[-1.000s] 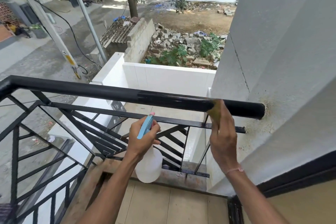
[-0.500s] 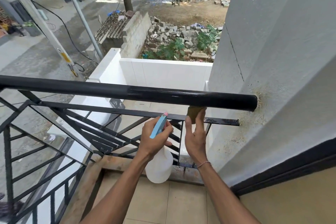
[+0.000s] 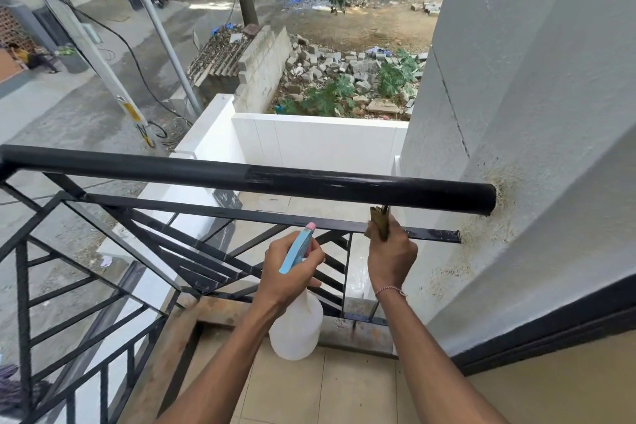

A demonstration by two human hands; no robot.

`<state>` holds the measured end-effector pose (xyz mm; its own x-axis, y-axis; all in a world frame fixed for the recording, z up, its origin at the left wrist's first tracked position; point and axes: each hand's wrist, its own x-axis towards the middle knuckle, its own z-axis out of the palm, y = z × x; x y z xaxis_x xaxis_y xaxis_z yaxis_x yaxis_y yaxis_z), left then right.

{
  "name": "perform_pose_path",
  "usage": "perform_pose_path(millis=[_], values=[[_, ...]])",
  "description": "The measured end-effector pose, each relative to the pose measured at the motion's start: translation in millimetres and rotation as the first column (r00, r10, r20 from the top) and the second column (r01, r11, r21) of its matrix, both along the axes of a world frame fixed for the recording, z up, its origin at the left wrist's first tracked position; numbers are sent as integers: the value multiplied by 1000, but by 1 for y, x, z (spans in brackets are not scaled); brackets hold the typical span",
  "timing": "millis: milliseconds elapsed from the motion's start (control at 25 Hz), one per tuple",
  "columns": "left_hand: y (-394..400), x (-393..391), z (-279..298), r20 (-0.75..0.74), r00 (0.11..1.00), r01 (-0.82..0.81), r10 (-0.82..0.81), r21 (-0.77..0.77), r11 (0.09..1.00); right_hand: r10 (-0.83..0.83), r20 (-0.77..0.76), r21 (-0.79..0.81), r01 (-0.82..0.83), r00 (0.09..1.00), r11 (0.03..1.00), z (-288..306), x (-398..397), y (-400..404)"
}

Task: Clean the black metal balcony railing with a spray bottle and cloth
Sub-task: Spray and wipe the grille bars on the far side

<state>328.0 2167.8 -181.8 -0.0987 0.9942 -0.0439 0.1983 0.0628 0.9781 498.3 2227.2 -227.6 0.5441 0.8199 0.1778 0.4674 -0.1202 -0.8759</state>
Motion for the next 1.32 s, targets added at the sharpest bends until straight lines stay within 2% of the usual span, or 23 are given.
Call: perform_pose_path(millis=[160,280,360,440,600,640,720,800,880,960,1080,1200,1280,1320], values=[[0,5,-3,-1,1000,25,-25,-4,1000,-114,-142,93,128,983,987,28,-5,12],[0,10,0,1,1000,31,-31,-6,1000,-172,-205,148,204,964,968,26,-10,13],[0,10,-2,-2,999,34,-34,2,999,-126,-70,119,133,990,984,9,-9,13],[0,10,-4,1,999,39,-39,-13,999,-42,66,4,42,997,999,-2,-2,11],[-2,11,-8,-1,999,42,-42,-10,999,196,89,-14,-196,976,981,-2,28,-9],[-1,11,-9,9,999,42,-41,-13,999,222,114,-12,-222,968,975,-3,38,-17],[2,10,-10,18,999,44,-43,-12,999,152,238,-1,-157,959,988,-5,62,-27],[3,12,-10,9,999,48,-48,-18,999,33,406,33,-51,913,998,-11,82,-22],[4,15,-10,10,998,57,-57,-19,998,33,508,28,-54,861,998,-16,83,-10],[5,19,-10,15,998,61,-61,-23,998,165,595,-55,-165,787,985,-17,67,5],[5,25,-12,35,998,61,-59,-40,997,374,688,-228,-305,622,925,-20,48,9],[7,31,-16,25,997,72,-70,-56,996,448,751,-265,-400,486,878,-22,72,0],[9,37,-18,12,996,89,-88,-56,994,365,780,-215,-331,508,919,-28,101,-10],[10,40,-18,5,996,92,-92,-58,994,318,781,-217,-244,538,945,-30,114,-12]])
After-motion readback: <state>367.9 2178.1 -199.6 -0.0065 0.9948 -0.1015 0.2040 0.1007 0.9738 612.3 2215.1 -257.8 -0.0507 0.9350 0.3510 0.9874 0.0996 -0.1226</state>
